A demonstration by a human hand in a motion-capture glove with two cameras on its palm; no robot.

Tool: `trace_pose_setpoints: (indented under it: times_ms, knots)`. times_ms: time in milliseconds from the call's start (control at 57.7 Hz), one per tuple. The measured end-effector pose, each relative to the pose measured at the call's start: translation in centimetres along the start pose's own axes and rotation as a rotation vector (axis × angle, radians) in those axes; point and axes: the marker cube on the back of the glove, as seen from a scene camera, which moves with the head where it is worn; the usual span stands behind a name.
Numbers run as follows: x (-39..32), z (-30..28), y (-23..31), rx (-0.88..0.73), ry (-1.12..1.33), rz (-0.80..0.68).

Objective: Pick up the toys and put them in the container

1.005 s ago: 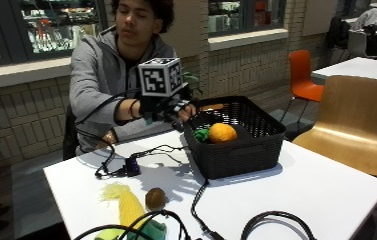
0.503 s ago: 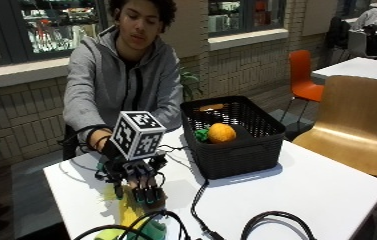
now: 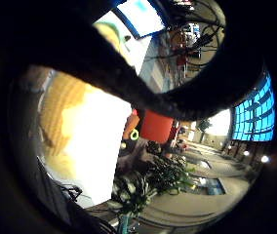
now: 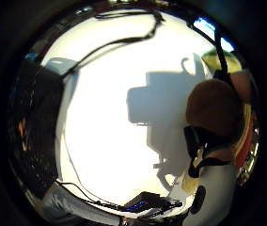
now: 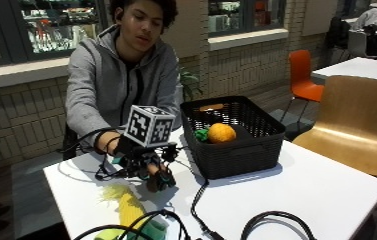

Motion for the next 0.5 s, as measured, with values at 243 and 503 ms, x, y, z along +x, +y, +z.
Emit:
trace_pose_setpoints:
  times_ms: [243,503]
  knots:
    - [-2.7,-8.0,1.7,0.252,-0.106,-0.119]
    - [-9.8,-15.2,3.0,0.393,-0.129,-0.292]
